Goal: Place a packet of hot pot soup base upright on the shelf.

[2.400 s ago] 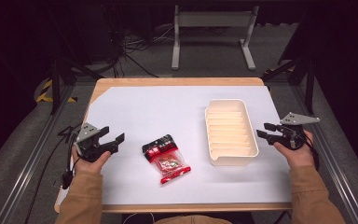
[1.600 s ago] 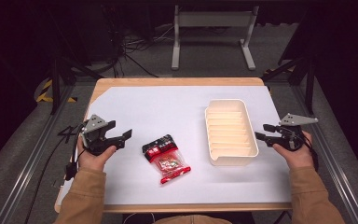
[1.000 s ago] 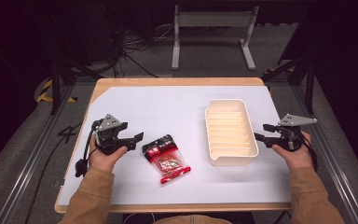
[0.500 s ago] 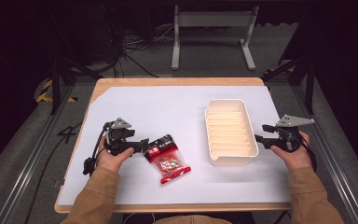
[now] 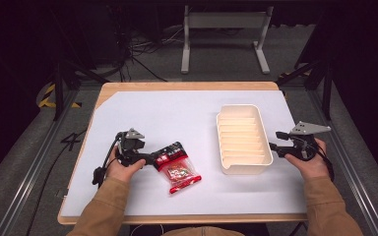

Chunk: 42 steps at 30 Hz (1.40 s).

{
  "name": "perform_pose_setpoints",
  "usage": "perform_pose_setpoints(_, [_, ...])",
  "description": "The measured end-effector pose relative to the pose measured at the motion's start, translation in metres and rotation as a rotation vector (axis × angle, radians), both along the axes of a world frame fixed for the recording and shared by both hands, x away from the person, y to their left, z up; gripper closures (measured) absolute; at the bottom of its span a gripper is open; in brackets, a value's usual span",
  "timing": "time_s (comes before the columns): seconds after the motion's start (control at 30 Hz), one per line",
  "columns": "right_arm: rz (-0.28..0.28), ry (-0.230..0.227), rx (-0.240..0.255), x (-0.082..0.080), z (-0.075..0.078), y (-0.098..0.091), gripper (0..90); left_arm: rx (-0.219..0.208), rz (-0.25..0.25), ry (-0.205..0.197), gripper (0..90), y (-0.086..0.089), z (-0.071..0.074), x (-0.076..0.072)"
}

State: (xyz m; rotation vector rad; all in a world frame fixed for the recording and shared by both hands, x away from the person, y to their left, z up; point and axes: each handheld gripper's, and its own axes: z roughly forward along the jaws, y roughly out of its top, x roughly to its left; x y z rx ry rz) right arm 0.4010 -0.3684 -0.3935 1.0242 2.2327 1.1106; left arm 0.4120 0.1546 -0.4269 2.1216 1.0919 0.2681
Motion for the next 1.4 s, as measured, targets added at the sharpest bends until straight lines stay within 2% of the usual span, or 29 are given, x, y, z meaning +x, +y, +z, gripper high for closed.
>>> perform_pose_setpoints(0.2, [0.015,-0.008,-0.022,0.000,-0.002,0.002,43.5,0.012,-0.002,0.031,26.2,-0.002,-0.008,0.002])
perform_pose_setpoints(0.37, [0.019,-0.021,-0.036,0.001,-0.003,0.002,43.4,0.016,-0.012,0.036,26.1,-0.004,-0.010,0.002])
perform_pose_setpoints(0.53, [0.038,-0.022,-0.024,0.000,-0.003,0.003,51.3,0.005,-0.033,0.066,24.6,-0.006,-0.013,0.003])
perform_pose_setpoints(0.63, [0.040,-0.029,-0.027,-0.001,-0.004,0.004,52.1,0.000,-0.038,0.068,24.5,-0.006,-0.014,0.004])
perform_pose_setpoints(0.77, [0.041,-0.012,-0.013,0.000,-0.004,0.003,53.1,-0.010,-0.045,0.076,25.9,-0.008,-0.016,0.004])
perform_pose_setpoints(0.83, [0.039,0.000,-0.009,0.000,-0.004,0.003,52.9,-0.001,-0.053,0.073,27.6,-0.009,-0.016,0.003])
perform_pose_setpoints(1.1, [0.033,-0.002,-0.012,0.000,-0.004,0.003,50.1,0.011,-0.092,0.064,39.1,-0.012,-0.016,0.001])
perform_pose_setpoints(1.23, [0.034,-0.007,-0.014,0.000,-0.004,0.003,49.9,0.015,-0.113,0.058,52.6,-0.015,-0.016,-0.001])
perform_pose_setpoints(1.4, [0.034,-0.010,-0.016,0.000,-0.004,0.003,49.5,0.030,-0.108,0.050,66.9,-0.017,-0.016,-0.002])
